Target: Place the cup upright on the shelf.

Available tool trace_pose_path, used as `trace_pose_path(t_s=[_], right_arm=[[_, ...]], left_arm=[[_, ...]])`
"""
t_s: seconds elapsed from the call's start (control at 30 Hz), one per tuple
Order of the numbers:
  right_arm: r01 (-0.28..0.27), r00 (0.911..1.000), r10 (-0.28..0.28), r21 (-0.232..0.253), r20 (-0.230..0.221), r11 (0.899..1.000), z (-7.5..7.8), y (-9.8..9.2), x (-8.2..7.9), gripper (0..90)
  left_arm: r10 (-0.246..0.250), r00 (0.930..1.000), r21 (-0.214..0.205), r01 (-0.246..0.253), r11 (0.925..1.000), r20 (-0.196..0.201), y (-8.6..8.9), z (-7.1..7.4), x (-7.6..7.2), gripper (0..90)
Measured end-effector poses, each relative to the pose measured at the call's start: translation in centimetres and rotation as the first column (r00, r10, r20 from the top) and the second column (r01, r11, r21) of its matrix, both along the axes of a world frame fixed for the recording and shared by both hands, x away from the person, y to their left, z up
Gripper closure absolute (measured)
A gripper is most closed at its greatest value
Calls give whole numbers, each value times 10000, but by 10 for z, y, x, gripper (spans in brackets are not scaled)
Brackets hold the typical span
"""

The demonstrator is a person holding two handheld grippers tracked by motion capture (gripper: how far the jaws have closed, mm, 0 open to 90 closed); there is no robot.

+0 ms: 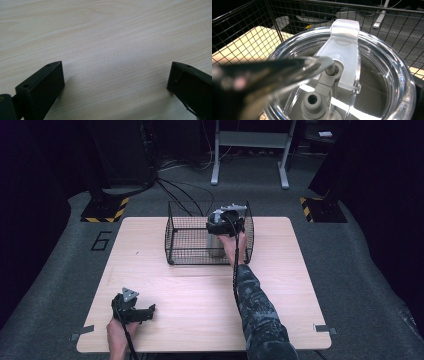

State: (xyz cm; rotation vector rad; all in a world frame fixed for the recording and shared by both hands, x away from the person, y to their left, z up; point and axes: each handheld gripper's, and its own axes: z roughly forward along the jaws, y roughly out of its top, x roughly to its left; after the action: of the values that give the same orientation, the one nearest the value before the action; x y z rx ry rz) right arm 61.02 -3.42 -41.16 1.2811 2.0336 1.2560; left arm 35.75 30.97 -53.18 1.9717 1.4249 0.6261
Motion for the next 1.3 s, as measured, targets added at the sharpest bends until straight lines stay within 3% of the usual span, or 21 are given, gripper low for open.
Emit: trace_pose_path(t_s=[0.37,0.7,1.1,1.3], right_arm=[[-246,9995,253,-399,175,9989,0,1,-7,24],[-191,9996,201,-419,220,9989,0,2,-8,24],[-239,9996,244,-425,128,9988,8,0,-9,0],[-453,9989,447,-375,-149,9983,13,-6,-13,0]], left_arm=[[-8,10000,9,8,10000,5,0,0,0,5],[-10,10000,12,10,10000,2,0,0,0,5],[-20,10000,18,20,10000,-3,0,0,0,5],[-16,10000,7,16,10000,1,0,0,0,5]])
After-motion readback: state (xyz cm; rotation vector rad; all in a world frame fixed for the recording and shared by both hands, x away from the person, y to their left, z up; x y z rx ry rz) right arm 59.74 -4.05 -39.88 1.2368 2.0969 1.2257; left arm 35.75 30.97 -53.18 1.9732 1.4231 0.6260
